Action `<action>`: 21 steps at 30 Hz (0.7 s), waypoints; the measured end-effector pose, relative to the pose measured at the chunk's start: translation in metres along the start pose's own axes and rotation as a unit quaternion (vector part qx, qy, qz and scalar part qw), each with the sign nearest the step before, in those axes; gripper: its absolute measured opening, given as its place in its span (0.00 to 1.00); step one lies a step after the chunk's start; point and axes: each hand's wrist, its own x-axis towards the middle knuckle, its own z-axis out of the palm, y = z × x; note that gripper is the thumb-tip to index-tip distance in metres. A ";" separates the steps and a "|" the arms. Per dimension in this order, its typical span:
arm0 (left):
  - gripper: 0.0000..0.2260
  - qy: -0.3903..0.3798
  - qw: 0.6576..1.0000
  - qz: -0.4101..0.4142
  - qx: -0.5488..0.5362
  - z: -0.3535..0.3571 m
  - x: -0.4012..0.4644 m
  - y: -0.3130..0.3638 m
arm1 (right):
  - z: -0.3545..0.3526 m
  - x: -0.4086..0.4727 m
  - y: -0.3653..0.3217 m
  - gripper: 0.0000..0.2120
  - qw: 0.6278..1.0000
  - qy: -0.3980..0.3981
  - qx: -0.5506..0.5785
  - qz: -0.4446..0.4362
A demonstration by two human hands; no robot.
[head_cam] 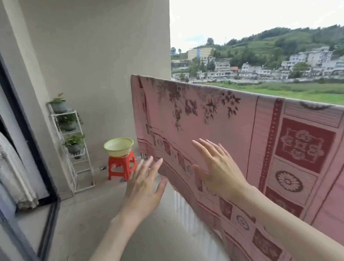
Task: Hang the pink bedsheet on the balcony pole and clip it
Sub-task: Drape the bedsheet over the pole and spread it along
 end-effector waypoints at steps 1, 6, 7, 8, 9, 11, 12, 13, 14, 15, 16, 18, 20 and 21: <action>0.32 0.007 1.000 0.002 -0.009 0.002 0.019 -0.011 | 0.008 0.019 0.003 0.28 1.000 0.000 -0.009 0.000; 0.23 0.021 0.999 0.041 -0.008 0.009 0.123 -0.054 | 0.046 0.126 0.022 0.27 0.999 0.041 -0.025 -0.003; 0.23 0.022 0.999 0.046 -0.006 0.013 0.143 -0.064 | 0.054 0.149 0.027 0.27 0.998 0.048 -0.032 -0.005; 0.23 0.025 0.998 0.049 -0.005 0.017 0.161 -0.074 | 0.063 0.171 0.033 0.27 0.998 0.055 -0.036 -0.007; 0.23 0.024 0.999 0.049 -0.005 0.022 0.182 -0.086 | 0.071 0.194 0.039 0.27 0.998 0.061 -0.035 -0.004; 0.23 0.008 0.999 0.048 0.000 0.030 0.222 -0.111 | 0.087 0.239 0.050 0.27 0.997 0.069 -0.030 0.002; 0.23 0.000 0.999 0.049 0.005 0.033 0.241 -0.123 | 0.094 0.261 0.056 0.28 0.997 0.069 -0.032 0.002; 0.25 -0.003 0.999 0.049 0.011 0.035 0.259 -0.137 | 0.102 0.282 0.060 0.28 0.997 0.067 -0.034 0.005; 0.26 0.001 0.999 0.050 0.011 0.037 0.277 -0.150 | 0.109 0.304 0.064 0.28 0.997 0.066 -0.032 0.012; 0.28 0.010 0.999 0.049 0.007 0.037 0.295 -0.165 | 0.117 0.325 0.067 0.28 0.997 0.067 -0.027 0.021; 0.28 0.017 0.999 0.045 0.002 0.037 0.311 -0.179 | 0.125 0.345 0.069 0.28 0.997 0.066 -0.022 0.025; 0.24 0.022 0.999 0.031 -0.008 0.041 0.344 -0.208 | 0.145 0.381 0.071 0.28 0.998 0.062 -0.020 0.019; 0.22 0.018 0.999 0.024 -0.017 0.049 0.374 -0.234 | 0.168 0.416 0.073 0.28 0.998 0.055 -0.023 0.012; 0.22 0.012 0.999 0.021 -0.022 0.054 0.390 -0.247 | 0.181 0.434 0.073 0.28 0.998 0.052 -0.025 0.012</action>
